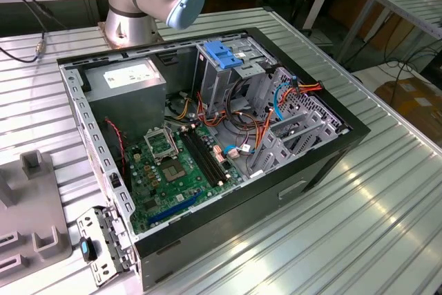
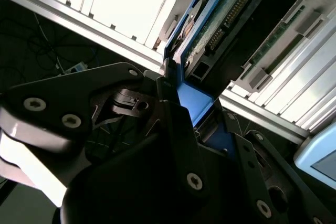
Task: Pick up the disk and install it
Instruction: 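Pick up the disk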
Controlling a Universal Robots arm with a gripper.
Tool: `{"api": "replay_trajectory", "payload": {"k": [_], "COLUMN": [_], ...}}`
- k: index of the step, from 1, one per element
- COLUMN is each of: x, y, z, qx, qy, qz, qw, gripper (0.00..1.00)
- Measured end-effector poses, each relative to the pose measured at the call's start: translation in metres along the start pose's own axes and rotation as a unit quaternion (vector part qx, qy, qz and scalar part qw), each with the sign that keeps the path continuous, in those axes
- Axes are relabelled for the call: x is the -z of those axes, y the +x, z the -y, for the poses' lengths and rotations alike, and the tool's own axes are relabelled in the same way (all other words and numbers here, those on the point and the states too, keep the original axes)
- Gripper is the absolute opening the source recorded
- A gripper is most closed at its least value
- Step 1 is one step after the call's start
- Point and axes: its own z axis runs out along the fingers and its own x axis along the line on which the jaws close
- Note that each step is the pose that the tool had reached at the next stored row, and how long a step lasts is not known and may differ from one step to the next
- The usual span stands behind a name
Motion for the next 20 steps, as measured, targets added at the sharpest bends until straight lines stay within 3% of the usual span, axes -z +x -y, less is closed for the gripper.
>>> {"api": "replay_trajectory", "payload": {"k": [20], "x": [0.0075], "y": [-0.0003], "z": [-0.0001], "qx": [0.0], "qy": [0.0], "qz": [0.0], "qw": [1.0], "gripper": [0.37]}}
